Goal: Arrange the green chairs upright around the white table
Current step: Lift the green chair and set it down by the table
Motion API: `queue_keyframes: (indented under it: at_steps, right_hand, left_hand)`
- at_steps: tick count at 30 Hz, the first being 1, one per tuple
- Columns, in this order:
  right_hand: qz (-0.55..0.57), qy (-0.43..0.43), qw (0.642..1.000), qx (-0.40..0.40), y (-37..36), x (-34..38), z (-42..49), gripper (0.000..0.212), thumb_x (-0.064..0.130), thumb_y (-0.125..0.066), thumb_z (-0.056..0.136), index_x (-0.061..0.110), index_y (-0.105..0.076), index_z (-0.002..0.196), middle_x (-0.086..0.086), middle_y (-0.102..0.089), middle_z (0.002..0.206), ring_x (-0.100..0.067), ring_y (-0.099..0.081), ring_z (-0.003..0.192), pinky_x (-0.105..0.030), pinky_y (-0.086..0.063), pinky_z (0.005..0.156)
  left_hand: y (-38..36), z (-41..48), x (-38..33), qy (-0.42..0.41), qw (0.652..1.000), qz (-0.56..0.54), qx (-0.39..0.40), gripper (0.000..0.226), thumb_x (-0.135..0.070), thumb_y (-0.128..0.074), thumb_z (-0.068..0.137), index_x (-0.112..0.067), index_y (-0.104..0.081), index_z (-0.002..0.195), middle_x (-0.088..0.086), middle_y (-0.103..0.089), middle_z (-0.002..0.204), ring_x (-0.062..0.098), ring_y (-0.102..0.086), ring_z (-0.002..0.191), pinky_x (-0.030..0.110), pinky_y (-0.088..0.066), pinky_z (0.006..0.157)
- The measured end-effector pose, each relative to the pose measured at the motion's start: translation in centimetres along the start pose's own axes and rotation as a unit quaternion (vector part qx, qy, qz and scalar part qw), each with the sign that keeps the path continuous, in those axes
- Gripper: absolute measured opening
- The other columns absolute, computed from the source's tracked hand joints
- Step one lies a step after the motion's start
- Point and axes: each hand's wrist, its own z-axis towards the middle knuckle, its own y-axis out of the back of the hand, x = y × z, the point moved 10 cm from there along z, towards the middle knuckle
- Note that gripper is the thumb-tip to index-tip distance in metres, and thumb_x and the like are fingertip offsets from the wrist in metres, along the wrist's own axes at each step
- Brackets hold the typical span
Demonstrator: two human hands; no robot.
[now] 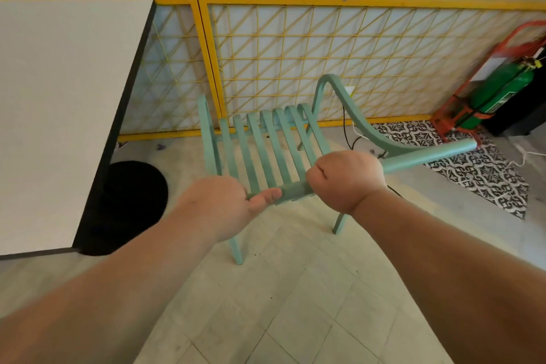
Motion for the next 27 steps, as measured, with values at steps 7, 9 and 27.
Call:
queue_keyframes:
  at_steps: [7,9,27]
  right_hand:
    - [-0.025,0.024,0.998,0.046,0.2,-3.1,-0.7,0.044,0.042,-0.037,0.091,0.017,-0.061,0.066,0.002,-0.056,0.062,-0.019,-0.054,0.059,-0.033,-0.049,0.056]
    - [-0.030,0.031,0.998,0.050,0.5,-4.0,-0.9,0.044,0.043,-0.036,0.091,0.018,-0.064,0.068,0.001,-0.060,0.065,-0.021,-0.060,0.064,-0.034,-0.053,0.059]
    - [0.295,-0.321,0.900,-0.023,-0.3,-9.7,-5.2,0.077,0.030,-0.054,0.089,0.014,-0.024,0.158,-0.005,-0.008,0.168,-0.026,0.006,0.155,-0.044,-0.003,0.125]
  left_hand:
    - [-1.6,-1.2,-4.3,0.021,0.999,-0.034,0.009,0.084,-0.090,-0.009,0.078,-0.018,-0.048,0.059,0.001,-0.042,0.053,0.022,-0.044,0.046,0.033,-0.038,0.047]
    - [-2.0,-1.5,-5.8,0.020,0.998,-0.049,0.017,0.082,-0.086,-0.012,0.083,-0.017,-0.050,0.062,0.002,-0.045,0.054,0.023,-0.047,0.049,0.035,-0.041,0.049]
    - [-2.9,-0.5,-10.7,0.064,0.980,-0.188,-0.001,0.074,-0.081,-0.025,0.089,-0.017,-0.054,0.066,0.003,-0.053,0.060,0.022,-0.052,0.054,0.030,-0.034,0.047]
